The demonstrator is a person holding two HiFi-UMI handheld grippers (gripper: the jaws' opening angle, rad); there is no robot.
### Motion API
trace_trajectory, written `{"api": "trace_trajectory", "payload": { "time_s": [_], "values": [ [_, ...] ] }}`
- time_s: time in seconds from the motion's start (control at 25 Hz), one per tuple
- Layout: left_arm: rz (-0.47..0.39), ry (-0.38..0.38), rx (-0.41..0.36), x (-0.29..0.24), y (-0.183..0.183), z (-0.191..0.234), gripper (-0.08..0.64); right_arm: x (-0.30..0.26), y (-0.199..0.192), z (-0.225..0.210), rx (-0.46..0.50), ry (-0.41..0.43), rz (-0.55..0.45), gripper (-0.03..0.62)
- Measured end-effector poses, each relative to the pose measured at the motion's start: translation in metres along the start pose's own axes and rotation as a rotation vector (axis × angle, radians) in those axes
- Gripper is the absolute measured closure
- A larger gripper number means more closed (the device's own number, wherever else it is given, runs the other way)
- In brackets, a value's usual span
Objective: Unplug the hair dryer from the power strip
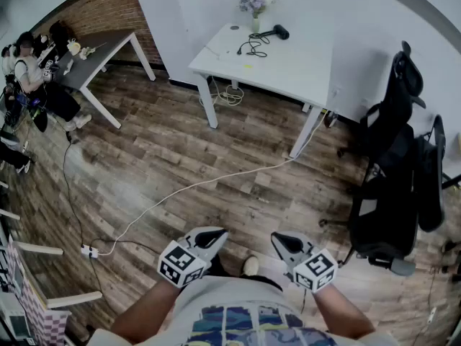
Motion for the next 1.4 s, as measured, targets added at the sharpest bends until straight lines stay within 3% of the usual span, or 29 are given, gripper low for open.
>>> {"api": "trace_trajectory", "payload": {
  "time_s": [0.32,0.56,0.72,0.8,1.08,1.4],
  "values": [
    [-0.033,0.002,0.013,-0.003,0.007,0.037,0.557,-0.044,0.018,-0.007,0.006,-0.004,0.020,0.595],
    [-0.040,-0.046,0.030,-0.009,0.022,0.110,0.558,-0.110,0.041,-0.022,0.051,-0.012,-0.014,0.593],
    [-0.039,-0.073,0.034,-0.013,0.034,0.164,0.557,-0.164,0.054,-0.035,0.059,-0.060,-0.013,0.588],
    [-0.040,-0.088,0.025,-0.011,0.040,0.189,0.558,-0.191,0.059,-0.037,0.066,-0.084,-0.014,0.482],
    [-0.027,-0.122,0.013,0.005,0.045,0.260,0.558,-0.260,0.075,-0.039,0.068,-0.144,-0.013,0.486],
    [-0.025,-0.136,0.068,-0.014,0.052,0.314,0.558,-0.299,0.086,-0.069,0.038,-0.173,0.009,0.503]
  ]
}}
Point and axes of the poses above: the fingertips, and each gripper's own axes: x backward along the fingers, z to its left, y out of its top, the point moved 10 cm from there along x, backward along the fingers, and after that the axes turned 13 degrees about -z, right-handed, at the moved point
